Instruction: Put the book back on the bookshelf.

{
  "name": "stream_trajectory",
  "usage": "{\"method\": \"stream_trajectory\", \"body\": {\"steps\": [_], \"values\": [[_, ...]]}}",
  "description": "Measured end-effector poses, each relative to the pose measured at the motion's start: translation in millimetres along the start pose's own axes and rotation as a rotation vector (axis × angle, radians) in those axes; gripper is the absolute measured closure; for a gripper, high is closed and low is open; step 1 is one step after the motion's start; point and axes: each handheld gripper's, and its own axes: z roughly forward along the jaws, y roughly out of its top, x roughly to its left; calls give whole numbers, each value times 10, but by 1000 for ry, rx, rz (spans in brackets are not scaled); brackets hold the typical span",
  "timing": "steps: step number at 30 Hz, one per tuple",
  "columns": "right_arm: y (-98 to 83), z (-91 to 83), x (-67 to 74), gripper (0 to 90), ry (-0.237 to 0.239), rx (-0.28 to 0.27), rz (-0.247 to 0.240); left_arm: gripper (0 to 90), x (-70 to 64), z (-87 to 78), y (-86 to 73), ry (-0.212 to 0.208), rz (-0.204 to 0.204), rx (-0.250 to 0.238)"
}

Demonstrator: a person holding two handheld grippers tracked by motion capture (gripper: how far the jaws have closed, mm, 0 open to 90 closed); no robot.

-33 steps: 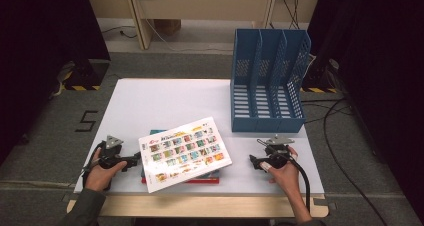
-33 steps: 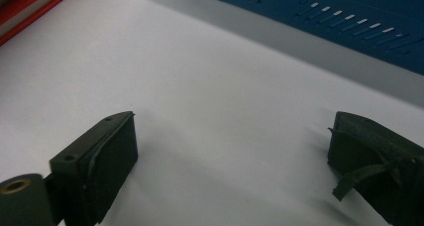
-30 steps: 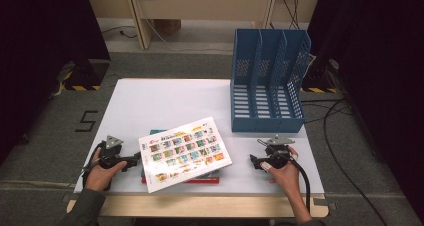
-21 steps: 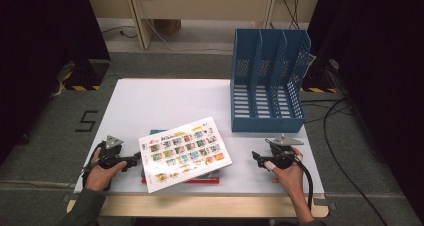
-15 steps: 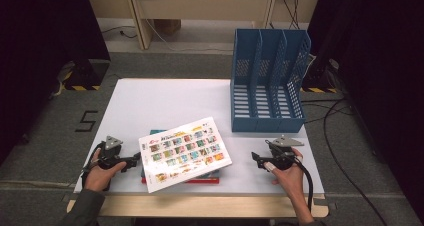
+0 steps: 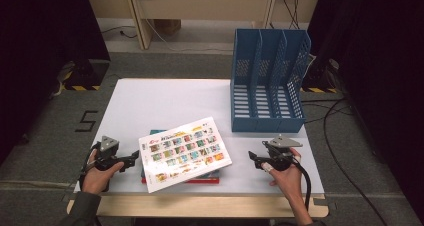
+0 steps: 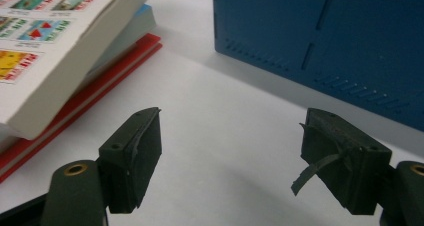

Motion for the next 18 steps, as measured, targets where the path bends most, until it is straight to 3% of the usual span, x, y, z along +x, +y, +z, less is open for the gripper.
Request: {"method": "stream_trajectory", "body": {"steps": [7, 12, 18], "values": [[61, -23, 107, 260, 46, -9, -13, 150, -59, -52, 25, -20, 14, 6], [107, -33, 185, 262, 74, -15, -30, 150, -69, -94, 34, -47, -5, 6], [145, -17, 287, 263, 107, -13, -47, 150, -71, -169, 50, -51, -9, -3]]}}
